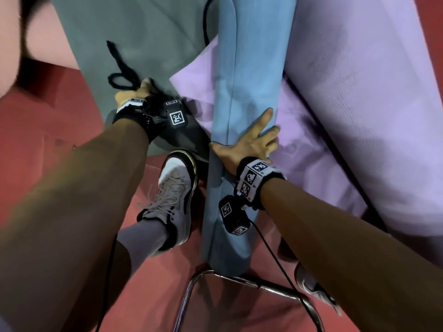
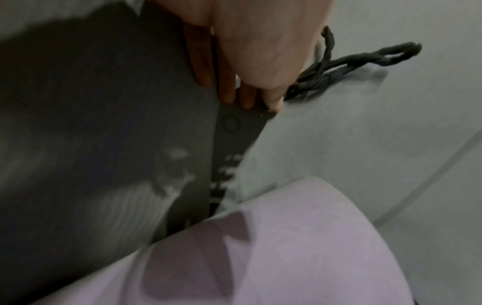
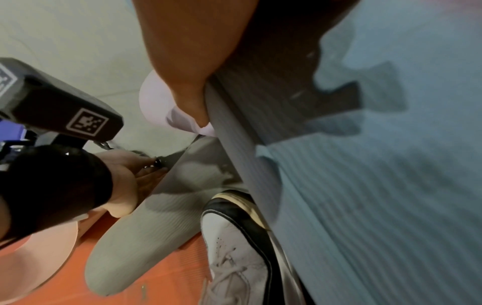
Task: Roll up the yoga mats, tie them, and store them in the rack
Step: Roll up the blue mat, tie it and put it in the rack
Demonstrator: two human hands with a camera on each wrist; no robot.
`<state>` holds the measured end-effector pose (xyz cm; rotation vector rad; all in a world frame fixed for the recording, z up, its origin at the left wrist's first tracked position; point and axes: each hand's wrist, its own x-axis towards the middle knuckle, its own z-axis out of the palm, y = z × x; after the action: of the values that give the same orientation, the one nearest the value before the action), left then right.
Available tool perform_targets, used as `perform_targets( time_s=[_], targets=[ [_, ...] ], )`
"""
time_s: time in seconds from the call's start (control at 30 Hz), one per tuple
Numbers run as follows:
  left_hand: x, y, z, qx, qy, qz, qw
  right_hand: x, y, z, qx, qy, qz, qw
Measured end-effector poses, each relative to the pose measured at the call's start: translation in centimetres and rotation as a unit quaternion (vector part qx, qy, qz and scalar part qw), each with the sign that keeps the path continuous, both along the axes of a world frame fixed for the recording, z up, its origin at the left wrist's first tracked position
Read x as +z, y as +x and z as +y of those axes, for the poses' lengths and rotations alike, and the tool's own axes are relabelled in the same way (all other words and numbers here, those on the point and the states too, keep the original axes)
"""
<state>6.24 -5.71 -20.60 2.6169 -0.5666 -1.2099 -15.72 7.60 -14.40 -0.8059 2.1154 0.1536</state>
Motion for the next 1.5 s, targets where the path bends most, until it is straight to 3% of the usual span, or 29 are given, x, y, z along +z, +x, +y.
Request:
perform_targets(
  time_s=[0.1, 0.17, 0.23, 0.43, 0.6, 0.8, 0.97, 1.07, 1.13, 1.27, 1.43, 1.5],
  targets=[
    [0.3, -0.3, 0.5, -0.108, -0.011, -0.033, 0.994, -0.3, 0.0, 0.1, 0.002, 0.002, -0.001, 1.0],
    [1.2, -1.8, 0.8, -0.012, -0.056, -0.024, 0.998, -0.4, -0.2, 0.0, -0.001, -0.001, -0.002, 1.0],
    [1.9, -3.5, 2.1, 0.016, -0.081, -0.062, 0.995, -0.3, -0.2, -0.1, -0.003, 0.003, -0.019, 1.0],
    [5.8, -7.9, 6.4, -0.021, -0.124, 0.084, 0.989, -0.4, -1.9, 1.0, -0.023, -0.061, -0.039, 0.997],
    [7.4, -8.3, 11.5, -0.002, -0.138, 0.169, 0.976, 4.2, -3.8, 2.7, -0.068, -0.127, -0.116, 0.983],
    [25.0, -12.0, 13.7, -0.051, -0.206, 0.231, 0.949, 14.1, -5.4, 6.3, -0.058, -0.32, -0.164, 0.932],
    [35.7, -13.9, 15.7, -0.074, -0.205, 0.323, 0.921, 22.3, -8.3, 10.6, -0.021, -0.447, -0.177, 0.877],
    [38.8, -14.7, 18.9, -0.158, -0.214, 0.275, 0.924, 25.3, -9.4, 13.5, -0.021, -0.438, -0.225, 0.87],
    [40.2, -15.0, 21.8, -0.171, -0.21, 0.256, 0.928, 26.8, -9.8, 15.5, -0.043, -0.427, -0.259, 0.866],
    [40.3, -14.7, 25.4, -0.25, -0.213, 0.206, 0.922, 27.7, -10.5, 18.7, -0.044, -0.433, -0.27, 0.859],
    [42.8, -13.9, 27.1, -0.286, -0.325, 0.185, 0.882, 30.3, -11.9, 21.1, 0.066, -0.437, -0.265, 0.857],
    [44.4, -14.0, 27.9, -0.232, -0.378, 0.251, 0.861, 32.6, -12.2, 22.3, 0.095, -0.437, -0.261, 0.855]
  ],
)
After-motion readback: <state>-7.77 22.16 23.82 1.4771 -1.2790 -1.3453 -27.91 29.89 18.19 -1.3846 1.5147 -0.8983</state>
